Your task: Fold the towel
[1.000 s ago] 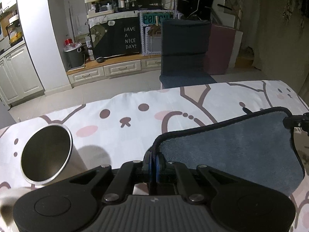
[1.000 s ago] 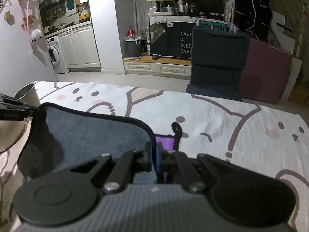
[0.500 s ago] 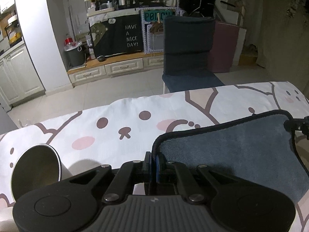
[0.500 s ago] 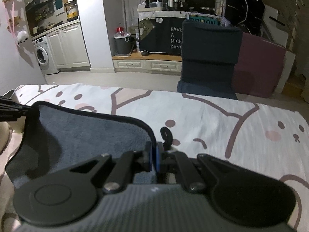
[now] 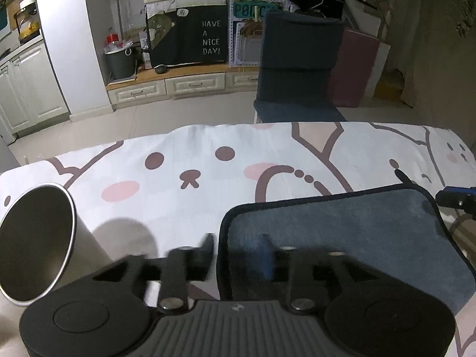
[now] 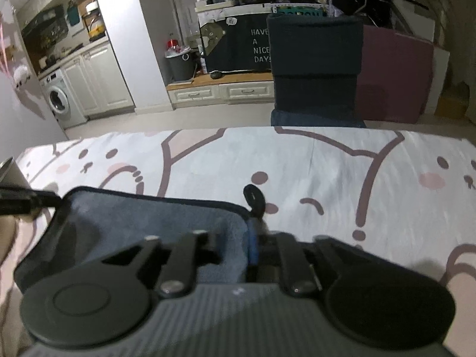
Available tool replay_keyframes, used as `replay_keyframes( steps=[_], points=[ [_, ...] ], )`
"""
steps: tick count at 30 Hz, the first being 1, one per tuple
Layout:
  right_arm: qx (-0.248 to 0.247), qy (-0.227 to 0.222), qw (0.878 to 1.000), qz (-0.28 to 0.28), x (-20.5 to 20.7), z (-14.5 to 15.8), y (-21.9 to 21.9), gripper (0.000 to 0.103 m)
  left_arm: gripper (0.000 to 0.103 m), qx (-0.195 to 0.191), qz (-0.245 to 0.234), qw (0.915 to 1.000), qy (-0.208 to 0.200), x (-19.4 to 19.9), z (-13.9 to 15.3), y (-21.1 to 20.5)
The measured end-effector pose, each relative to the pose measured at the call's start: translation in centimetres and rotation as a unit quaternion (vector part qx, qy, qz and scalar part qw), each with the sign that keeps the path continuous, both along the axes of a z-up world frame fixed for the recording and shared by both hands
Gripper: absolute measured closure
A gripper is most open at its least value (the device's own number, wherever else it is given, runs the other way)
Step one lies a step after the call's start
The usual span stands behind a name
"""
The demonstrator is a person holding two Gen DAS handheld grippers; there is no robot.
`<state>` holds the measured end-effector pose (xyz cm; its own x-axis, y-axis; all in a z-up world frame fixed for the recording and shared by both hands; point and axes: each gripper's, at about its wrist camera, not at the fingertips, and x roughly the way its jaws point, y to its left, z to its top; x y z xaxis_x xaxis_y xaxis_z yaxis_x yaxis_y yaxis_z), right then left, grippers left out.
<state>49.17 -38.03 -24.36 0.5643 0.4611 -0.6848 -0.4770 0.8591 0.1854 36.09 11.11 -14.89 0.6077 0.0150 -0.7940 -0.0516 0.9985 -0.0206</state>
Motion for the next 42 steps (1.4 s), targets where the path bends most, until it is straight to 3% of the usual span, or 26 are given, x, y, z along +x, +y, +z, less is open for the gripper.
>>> replay_keyframes(
  steps=[2,5,9,42],
  points=[
    [0.010,0.001,1.000,0.000,-0.2,0.2,-0.4,0.044,0.035,0.001,0.004,1.0000,-0.003,-0.4,0.2,0.0],
    [0.027,0.009,1.000,0.002,-0.7,0.4,-1.0,0.024,0.014,-0.009,0.011,0.9999,-0.007,-0.9,0.5,0.0],
    [0.032,0.005,0.999,0.003,-1.7,0.6,-1.4,0.000,0.001,-0.016,0.013,0.9997,-0.014,-1.7,1.3,-0.3],
    [0.016,-0.019,1.000,-0.010,-12.4,7.7,-4.0,0.000,0.000,-0.012,0.001,0.9988,-0.048,-11.8,8.7,-4.0]
  ],
)
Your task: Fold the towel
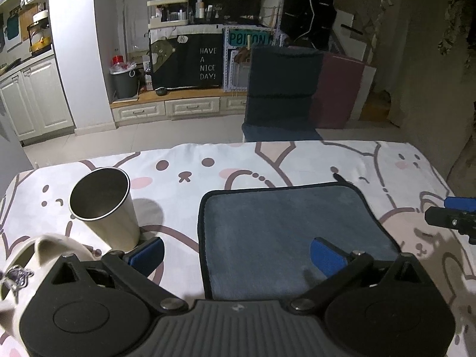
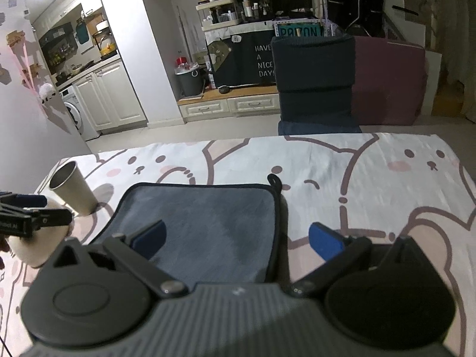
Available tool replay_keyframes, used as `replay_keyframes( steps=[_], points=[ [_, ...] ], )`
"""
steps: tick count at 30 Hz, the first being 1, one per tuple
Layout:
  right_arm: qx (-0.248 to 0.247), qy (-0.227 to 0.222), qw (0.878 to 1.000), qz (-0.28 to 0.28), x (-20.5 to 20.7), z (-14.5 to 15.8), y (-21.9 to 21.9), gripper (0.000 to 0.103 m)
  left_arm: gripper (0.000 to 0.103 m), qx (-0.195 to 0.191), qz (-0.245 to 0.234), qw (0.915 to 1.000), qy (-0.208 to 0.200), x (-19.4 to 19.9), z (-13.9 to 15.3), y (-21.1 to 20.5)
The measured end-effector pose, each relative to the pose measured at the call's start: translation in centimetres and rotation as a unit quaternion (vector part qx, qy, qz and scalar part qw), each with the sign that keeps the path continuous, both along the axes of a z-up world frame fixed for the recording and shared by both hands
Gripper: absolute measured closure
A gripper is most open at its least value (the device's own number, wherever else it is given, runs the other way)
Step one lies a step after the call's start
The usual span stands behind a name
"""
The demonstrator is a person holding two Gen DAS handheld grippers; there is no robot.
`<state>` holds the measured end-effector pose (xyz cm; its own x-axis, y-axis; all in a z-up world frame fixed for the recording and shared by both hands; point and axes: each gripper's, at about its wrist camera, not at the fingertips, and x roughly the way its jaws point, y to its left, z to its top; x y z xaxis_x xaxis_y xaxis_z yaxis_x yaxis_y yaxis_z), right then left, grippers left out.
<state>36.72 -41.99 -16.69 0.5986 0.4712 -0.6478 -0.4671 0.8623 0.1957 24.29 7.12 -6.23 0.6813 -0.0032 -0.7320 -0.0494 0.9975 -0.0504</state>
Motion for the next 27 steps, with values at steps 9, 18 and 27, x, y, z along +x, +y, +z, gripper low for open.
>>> replay_keyframes(
  steps=[9,18,27],
  points=[
    [-0.002,-0.014,1.000,-0.005,-3.6,1.6,-1.4,0.000,0.000,0.008,-0.012,0.9998,-0.013,-3.5,2.3,-1.6],
    [-0.001,-0.024,1.000,-0.008,-6.3,3.0,-2.4,0.000,0.000,0.000,-0.014,0.9994,-0.031,-6.8,4.4,-2.5],
    [0.000,-0.033,0.999,-0.002,-9.1,4.1,-3.2,0.000,0.000,0.004,-0.014,0.9987,-0.049,-10.0,6.1,-3.1]
  ],
)
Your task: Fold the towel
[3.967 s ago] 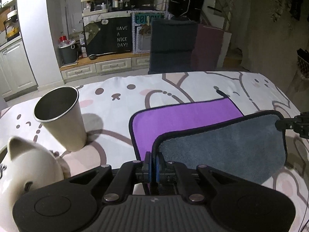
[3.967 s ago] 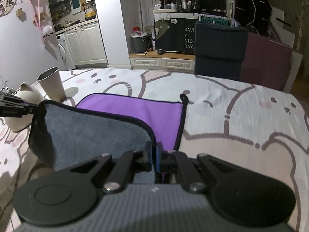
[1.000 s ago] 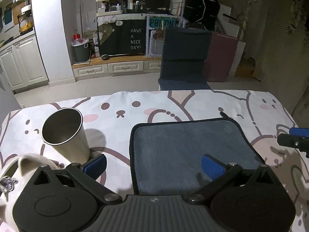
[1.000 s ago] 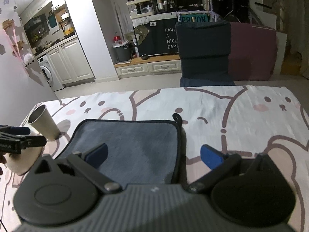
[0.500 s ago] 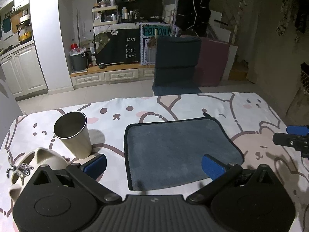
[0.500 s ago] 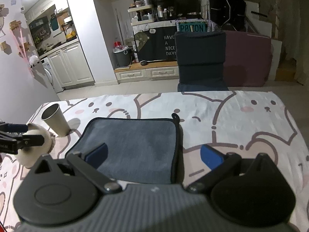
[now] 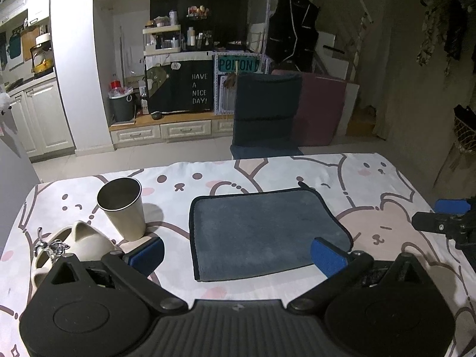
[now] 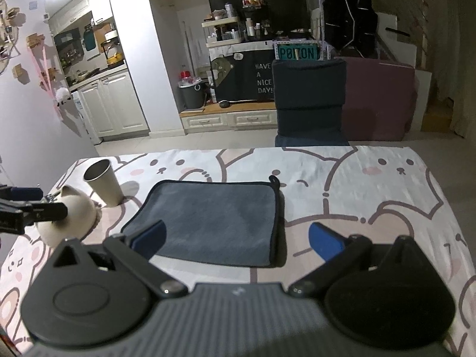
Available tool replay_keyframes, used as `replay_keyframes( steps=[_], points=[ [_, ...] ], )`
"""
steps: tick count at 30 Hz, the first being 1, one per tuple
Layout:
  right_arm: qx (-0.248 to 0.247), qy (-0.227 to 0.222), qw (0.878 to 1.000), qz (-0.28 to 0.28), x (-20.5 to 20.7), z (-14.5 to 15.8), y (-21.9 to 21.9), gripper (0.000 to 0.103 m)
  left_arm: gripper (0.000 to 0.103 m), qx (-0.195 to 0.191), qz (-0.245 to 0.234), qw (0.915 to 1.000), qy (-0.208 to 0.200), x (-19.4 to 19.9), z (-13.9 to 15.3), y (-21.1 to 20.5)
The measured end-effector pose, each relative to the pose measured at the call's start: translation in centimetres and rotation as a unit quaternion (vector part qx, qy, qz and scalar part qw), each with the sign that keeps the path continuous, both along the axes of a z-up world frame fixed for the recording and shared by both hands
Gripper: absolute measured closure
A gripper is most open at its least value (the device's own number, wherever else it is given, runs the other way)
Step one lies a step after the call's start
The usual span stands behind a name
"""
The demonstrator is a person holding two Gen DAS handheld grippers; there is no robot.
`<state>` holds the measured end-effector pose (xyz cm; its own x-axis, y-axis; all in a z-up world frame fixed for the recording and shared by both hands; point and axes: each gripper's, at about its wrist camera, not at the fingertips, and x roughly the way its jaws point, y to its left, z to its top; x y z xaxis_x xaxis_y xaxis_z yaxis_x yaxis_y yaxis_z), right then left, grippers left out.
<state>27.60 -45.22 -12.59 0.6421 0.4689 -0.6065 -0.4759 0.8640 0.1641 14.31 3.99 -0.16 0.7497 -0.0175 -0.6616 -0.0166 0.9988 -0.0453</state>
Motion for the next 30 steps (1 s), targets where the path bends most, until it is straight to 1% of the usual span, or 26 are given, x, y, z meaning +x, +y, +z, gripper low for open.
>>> replay_keyframes(
  steps=[5,10,16,24,30],
  points=[
    [0.003,-0.013,1.000,0.008,-1.9,1.0,-0.3,0.000,0.000,-0.001,0.001,0.9999,-0.010,-2.0,0.9,-0.3],
    [0.013,-0.024,1.000,0.009,-3.6,1.8,-0.7,0.000,0.000,-0.004,-0.005,0.9999,-0.010,-3.6,2.0,-0.8],
    [0.010,-0.037,0.999,0.015,-5.3,2.0,-1.0,0.000,0.000,0.010,-0.011,0.9996,-0.024,-5.9,2.9,-1.6],
    [0.019,-0.041,0.999,0.024,-6.9,2.2,-1.8,0.000,0.000,0.027,-0.023,0.9990,-0.027,-8.3,2.6,-2.7],
    [0.017,-0.047,0.998,0.032,-8.6,2.3,-2.2,0.000,0.000,0.019,-0.035,0.9989,-0.026,-10.0,2.0,-3.3]
  ],
)
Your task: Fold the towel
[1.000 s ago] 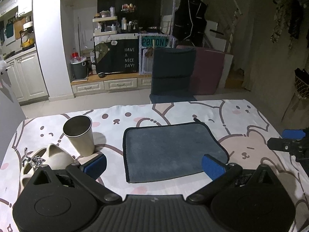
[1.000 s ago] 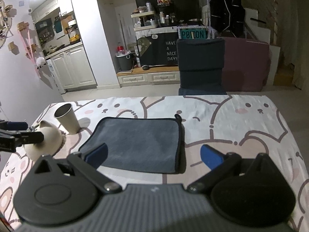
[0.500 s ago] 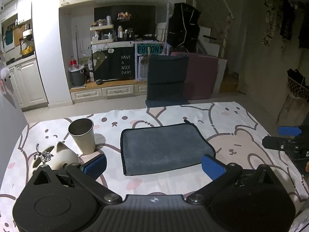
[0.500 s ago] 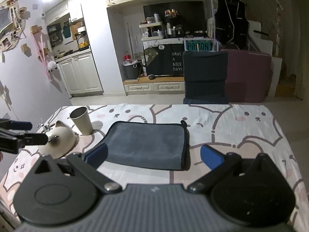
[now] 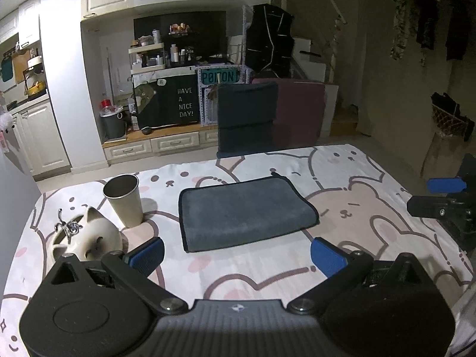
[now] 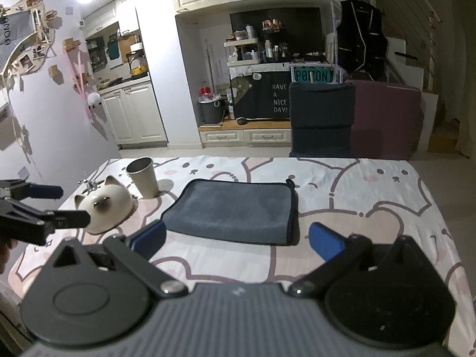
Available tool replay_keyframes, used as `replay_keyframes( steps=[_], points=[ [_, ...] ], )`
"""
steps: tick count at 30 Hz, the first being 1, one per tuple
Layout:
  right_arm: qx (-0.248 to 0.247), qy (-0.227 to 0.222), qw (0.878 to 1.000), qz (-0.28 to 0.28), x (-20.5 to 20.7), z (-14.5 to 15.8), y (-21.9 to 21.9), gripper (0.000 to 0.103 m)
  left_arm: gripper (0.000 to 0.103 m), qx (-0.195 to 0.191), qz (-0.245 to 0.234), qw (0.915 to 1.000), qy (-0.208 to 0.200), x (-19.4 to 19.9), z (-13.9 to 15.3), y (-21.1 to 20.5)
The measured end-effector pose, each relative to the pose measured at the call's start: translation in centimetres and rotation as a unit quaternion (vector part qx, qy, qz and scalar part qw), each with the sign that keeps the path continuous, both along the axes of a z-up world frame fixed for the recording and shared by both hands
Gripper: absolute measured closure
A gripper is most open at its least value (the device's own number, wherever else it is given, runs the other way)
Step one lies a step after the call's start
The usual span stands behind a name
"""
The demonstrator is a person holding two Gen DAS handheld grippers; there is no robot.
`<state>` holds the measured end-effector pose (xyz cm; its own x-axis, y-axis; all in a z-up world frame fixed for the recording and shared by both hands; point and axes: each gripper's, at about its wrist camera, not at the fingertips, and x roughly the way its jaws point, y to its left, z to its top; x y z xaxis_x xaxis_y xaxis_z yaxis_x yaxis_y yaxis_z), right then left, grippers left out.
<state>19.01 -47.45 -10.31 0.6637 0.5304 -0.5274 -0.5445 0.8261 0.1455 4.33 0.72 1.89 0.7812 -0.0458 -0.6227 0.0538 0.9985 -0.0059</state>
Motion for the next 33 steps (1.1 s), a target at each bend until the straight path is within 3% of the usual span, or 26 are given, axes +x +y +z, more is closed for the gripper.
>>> replay_keyframes(
  steps=[13,33],
  points=[
    [-0.024,-0.028,0.999,0.015,-3.3,-0.9,0.2,0.000,0.000,-0.011,-0.017,0.9998,-0.006,-3.3,-0.8,-0.6],
    [-0.033,0.007,0.999,0.037,-5.0,-2.4,-0.5,0.000,0.000,-0.017,-0.019,0.9996,0.012,-5.5,-2.9,-0.6]
  ],
)
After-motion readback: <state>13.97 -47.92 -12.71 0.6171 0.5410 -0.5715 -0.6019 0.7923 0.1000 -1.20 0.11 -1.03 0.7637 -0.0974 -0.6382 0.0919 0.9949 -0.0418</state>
